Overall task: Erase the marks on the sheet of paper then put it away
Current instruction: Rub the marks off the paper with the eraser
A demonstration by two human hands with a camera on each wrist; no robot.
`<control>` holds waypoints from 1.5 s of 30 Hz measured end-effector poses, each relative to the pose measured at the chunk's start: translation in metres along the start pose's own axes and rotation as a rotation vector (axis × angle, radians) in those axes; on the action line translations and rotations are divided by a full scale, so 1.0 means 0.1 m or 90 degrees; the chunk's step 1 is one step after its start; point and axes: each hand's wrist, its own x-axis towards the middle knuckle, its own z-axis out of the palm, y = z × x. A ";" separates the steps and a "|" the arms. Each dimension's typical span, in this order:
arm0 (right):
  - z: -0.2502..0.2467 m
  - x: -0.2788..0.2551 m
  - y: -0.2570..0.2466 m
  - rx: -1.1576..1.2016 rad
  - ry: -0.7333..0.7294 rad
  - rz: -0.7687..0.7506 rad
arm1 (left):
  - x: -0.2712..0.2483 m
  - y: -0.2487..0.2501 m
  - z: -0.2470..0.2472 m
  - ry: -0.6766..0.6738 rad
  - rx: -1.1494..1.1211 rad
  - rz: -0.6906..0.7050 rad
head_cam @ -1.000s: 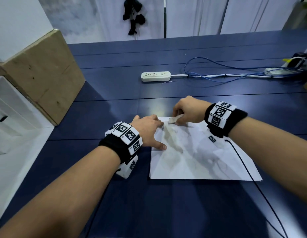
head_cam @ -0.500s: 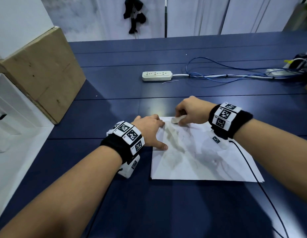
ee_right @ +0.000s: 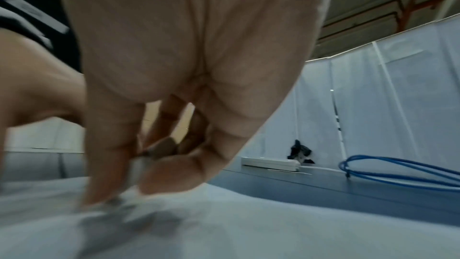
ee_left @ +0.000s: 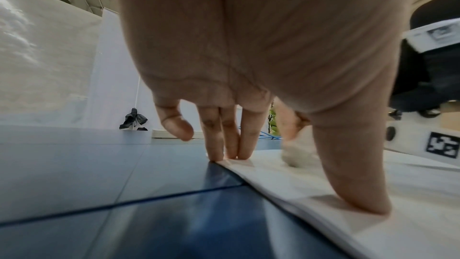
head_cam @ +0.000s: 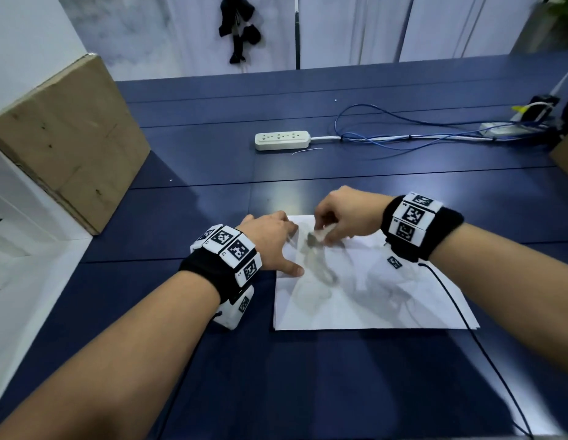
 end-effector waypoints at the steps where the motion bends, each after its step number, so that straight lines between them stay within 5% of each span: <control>1: 0.03 -0.07 -0.06 0.026 -0.058 -0.020 | 0.01 0.00 0.00 0.000 -0.002 0.002; 4: 0.06 -0.12 -0.10 0.029 -0.107 -0.047 | 0.01 0.01 -0.01 -0.008 0.003 0.007; 10: -0.09 0.11 0.07 -0.032 0.089 0.031 | 0.00 0.02 -0.04 -0.022 -0.003 -0.003; 17: 0.06 -0.14 -0.07 0.043 -0.123 -0.060 | 0.03 0.00 -0.01 -0.011 -0.025 -0.008; 23: -0.06 0.15 0.06 -0.034 0.095 0.026 | 0.03 0.01 -0.03 -0.020 -0.026 -0.014; 30: 0.05 -0.16 -0.10 0.041 -0.134 -0.047 | 0.05 0.00 0.00 -0.017 -0.023 -0.015; 36: -0.07 0.15 0.11 -0.041 0.101 0.055 | 0.03 0.01 -0.03 -0.017 -0.024 -0.013; 39: -0.04 0.03 0.07 -0.049 0.050 0.010 | 0.03 0.01 -0.03 -0.018 -0.026 -0.017; 42: 0.03 -0.17 -0.06 0.028 -0.119 -0.034 | 0.04 0.01 -0.02 -0.014 -0.025 -0.015; 45: -0.01 -0.10 -0.04 0.016 -0.088 -0.030 | 0.04 0.02 -0.02 -0.012 -0.026 -0.013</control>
